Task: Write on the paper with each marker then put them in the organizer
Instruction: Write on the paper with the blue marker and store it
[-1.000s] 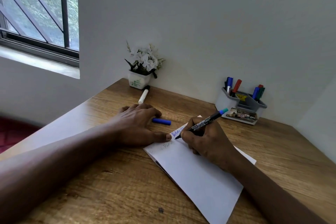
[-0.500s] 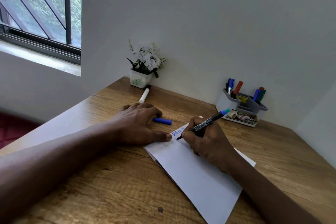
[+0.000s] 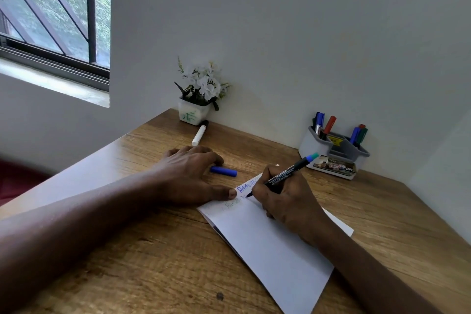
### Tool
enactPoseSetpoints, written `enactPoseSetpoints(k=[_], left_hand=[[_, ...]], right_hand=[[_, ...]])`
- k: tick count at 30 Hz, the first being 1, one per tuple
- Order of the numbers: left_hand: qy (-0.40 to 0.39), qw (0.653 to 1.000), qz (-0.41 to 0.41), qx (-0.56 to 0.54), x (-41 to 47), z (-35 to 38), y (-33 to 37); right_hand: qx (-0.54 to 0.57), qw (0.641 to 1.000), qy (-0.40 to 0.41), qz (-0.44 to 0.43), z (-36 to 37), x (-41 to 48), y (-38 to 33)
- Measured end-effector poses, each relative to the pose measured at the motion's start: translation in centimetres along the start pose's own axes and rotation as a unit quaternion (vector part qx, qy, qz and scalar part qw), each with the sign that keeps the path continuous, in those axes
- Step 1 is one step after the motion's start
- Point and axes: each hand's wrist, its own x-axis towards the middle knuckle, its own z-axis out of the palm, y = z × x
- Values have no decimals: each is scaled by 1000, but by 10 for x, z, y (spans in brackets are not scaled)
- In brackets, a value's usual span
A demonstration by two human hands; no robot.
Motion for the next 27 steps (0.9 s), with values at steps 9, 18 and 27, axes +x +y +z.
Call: enactPoseSetpoints(k=[9, 18, 27], left_hand=[[2, 1000, 4, 0, 1, 2, -3], [4, 1000, 5, -2, 3, 3, -4], [0, 1000, 5, 0, 3, 2, -3]], right_hand=[[-35, 999, 24, 4, 1, 0, 1], [-28, 999, 43, 18, 2, -2, -1], [-20, 997, 62, 47, 4, -3, -2]])
